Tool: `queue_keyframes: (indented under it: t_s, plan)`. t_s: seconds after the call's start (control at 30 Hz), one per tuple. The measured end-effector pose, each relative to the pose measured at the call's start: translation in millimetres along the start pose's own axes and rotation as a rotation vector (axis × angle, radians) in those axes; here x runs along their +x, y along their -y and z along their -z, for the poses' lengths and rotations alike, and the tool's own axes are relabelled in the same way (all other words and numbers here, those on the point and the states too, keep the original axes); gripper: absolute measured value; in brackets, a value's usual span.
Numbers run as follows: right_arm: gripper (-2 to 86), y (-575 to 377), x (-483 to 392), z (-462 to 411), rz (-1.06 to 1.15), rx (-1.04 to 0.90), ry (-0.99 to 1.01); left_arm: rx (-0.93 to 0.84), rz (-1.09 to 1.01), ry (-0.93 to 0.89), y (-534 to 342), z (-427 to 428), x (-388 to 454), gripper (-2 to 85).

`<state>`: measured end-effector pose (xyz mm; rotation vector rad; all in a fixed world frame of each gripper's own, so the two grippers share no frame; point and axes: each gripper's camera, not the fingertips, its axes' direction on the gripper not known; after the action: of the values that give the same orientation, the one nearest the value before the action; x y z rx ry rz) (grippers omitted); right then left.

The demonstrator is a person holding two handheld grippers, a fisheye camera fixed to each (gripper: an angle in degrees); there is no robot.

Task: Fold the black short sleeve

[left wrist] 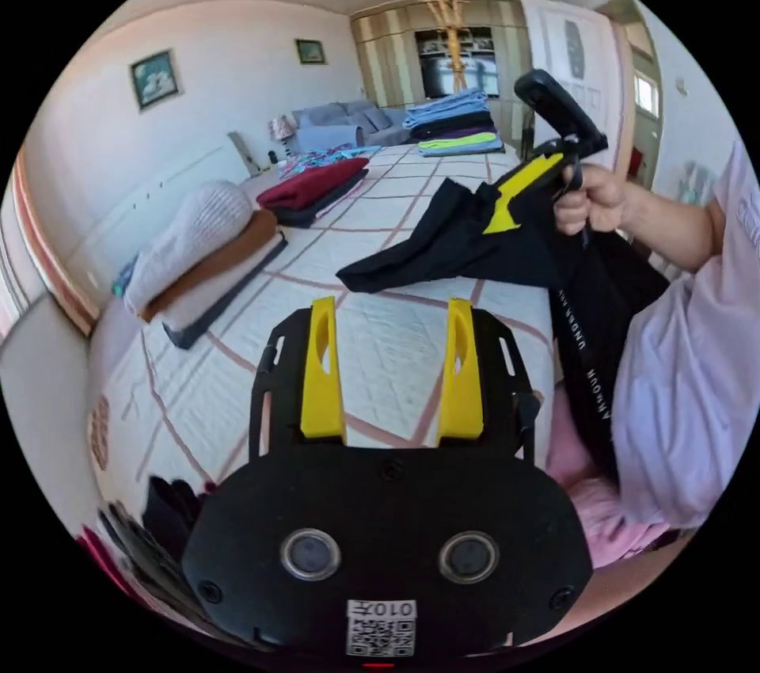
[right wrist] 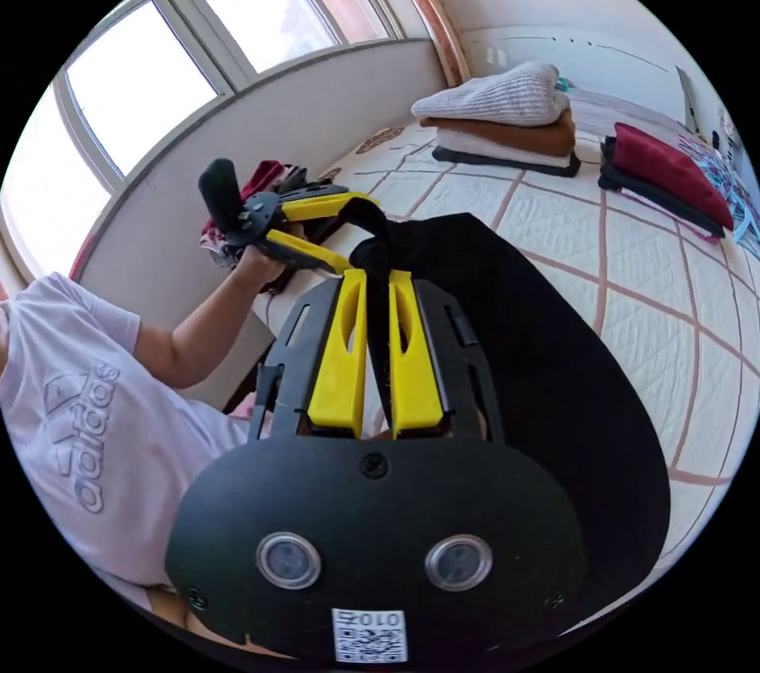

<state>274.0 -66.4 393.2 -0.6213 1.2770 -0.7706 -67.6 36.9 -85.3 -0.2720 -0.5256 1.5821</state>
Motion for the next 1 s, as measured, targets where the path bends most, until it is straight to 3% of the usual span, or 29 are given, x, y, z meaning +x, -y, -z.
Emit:
queue_keyframes:
  t_s: [0.13,0.27,0.43,0.57,0.73,1.0]
  plan:
    - [5.6,-8,17,22,-0.007,0.012,0.031,-0.08,-0.285,0.027,49,-37,18,19.2]
    - [5.7,-16,21,27,-0.014,0.001,0.038,-0.076,-0.398,-0.059,83,-61,25,17.1]
    - [5.7,-23,15,27,-0.024,-0.005,-0.017,-0.155,-0.552,-0.141,111,-83,48,6.1]
    - [5.7,-26,3,16,-0.036,0.004,-0.044,-0.21,-0.625,-0.148,128,-81,53,2.2]
    - [5.5,-28,-17,5,-0.063,0.1,-0.102,-0.267,-0.795,-0.034,159,-78,73,0.1]
    - [5.6,9,-35,13,-0.027,0.283,-0.128,-0.318,-0.856,0.199,228,-31,43,-0.4]
